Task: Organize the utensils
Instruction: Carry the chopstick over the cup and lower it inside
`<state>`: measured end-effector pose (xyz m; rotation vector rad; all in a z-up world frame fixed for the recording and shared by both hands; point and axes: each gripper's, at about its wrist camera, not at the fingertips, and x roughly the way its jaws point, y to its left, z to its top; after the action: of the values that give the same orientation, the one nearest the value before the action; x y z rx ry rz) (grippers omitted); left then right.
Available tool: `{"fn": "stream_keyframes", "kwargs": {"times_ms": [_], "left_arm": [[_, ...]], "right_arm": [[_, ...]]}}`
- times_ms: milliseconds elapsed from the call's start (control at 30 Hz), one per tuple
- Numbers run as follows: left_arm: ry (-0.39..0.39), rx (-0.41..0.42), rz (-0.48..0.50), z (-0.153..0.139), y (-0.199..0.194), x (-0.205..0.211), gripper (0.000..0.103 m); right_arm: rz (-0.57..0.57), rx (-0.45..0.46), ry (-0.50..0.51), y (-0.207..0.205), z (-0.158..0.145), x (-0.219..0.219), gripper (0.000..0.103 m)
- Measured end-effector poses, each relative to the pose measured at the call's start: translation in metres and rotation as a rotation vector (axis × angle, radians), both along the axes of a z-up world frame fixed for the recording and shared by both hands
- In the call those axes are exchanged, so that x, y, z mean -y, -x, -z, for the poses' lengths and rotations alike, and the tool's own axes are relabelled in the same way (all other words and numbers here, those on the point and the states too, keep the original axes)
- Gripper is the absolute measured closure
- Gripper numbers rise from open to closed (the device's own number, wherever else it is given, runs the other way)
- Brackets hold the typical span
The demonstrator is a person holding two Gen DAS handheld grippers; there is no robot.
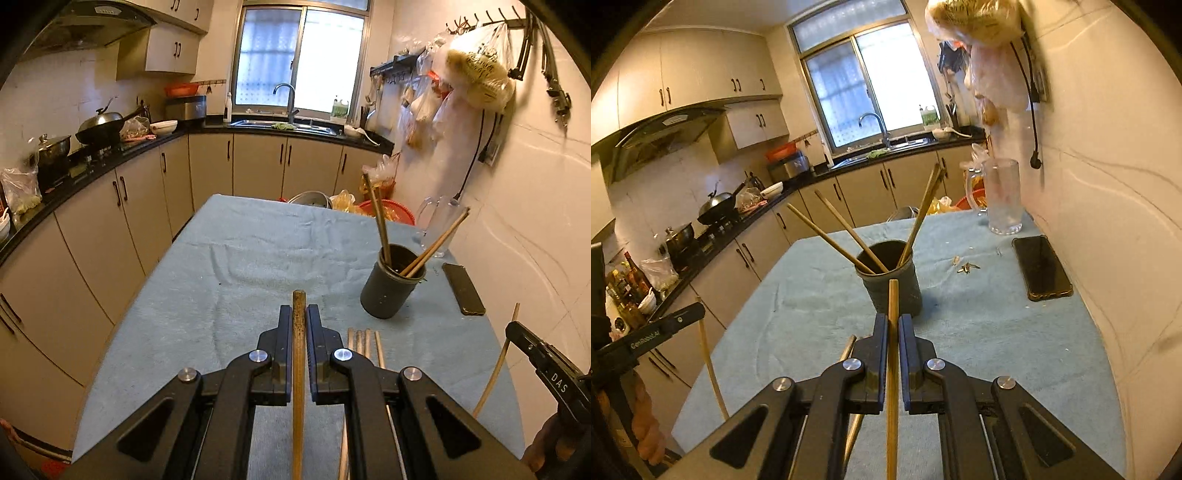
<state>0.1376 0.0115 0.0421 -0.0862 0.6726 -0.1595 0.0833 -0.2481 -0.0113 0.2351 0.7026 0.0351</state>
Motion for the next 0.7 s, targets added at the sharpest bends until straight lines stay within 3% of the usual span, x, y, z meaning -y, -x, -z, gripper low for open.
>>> {"fn": "stream_keyframes", "kwargs": {"times_ms": [300,467,700], "left_arm": [[-0.022,0.064,0.028,-0.015,0.035,0.006,0.096],[0.043,0.060,0.047,-0.024,0.035,0.003,0.096],[0.047,0.084,0.051,-0.034,0.031,0.007,0.096]], "right_arm": [[-0.023,0.047,0.025,0.032,-0.018,-0.011,0.096],[-0.018,0.085,0.011,0.042,-0.029,-0.009,0.096],[-0.012,0.107,0.019,0.042,-0.039,-0.006,0.096]]}}
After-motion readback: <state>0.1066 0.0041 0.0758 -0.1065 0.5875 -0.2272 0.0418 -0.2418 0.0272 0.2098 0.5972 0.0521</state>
